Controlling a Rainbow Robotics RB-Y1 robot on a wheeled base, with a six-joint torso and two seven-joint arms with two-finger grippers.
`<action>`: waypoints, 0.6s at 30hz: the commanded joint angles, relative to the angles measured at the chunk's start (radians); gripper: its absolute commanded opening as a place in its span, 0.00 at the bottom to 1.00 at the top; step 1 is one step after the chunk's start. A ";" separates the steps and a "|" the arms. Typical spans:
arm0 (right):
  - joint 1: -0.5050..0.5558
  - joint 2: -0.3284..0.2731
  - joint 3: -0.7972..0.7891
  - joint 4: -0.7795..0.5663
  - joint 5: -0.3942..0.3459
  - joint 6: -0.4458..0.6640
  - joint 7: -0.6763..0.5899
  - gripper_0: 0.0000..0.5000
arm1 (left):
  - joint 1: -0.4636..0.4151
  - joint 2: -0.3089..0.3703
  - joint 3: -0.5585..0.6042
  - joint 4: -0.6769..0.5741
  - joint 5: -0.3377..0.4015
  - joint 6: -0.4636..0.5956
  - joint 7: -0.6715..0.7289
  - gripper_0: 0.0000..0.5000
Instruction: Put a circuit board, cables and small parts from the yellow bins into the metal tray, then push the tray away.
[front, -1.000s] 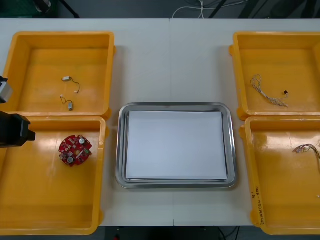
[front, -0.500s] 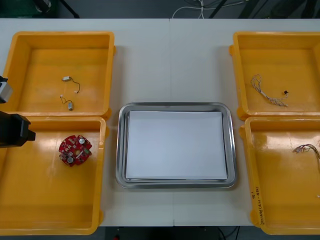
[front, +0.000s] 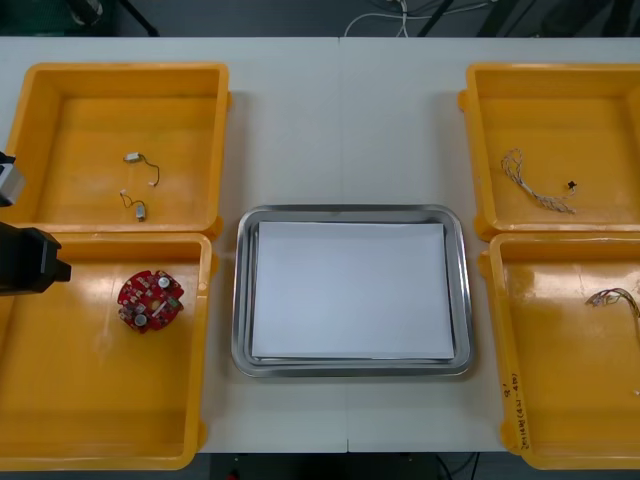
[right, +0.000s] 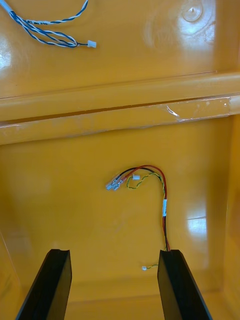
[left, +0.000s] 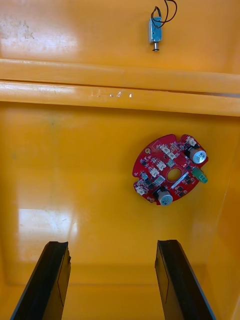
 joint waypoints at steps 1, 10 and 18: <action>-0.020 -0.002 -0.036 -0.003 -0.004 0.005 -0.013 1.00 | 0.017 -0.011 0.015 -0.030 -0.004 0.006 0.076 1.00; -0.020 -0.002 -0.036 -0.003 -0.004 0.005 -0.013 1.00 | 0.017 -0.011 0.015 -0.030 -0.004 0.006 0.076 1.00; -0.020 -0.002 -0.036 -0.003 -0.004 0.005 -0.013 1.00 | 0.017 -0.011 0.015 -0.030 -0.004 0.006 0.076 1.00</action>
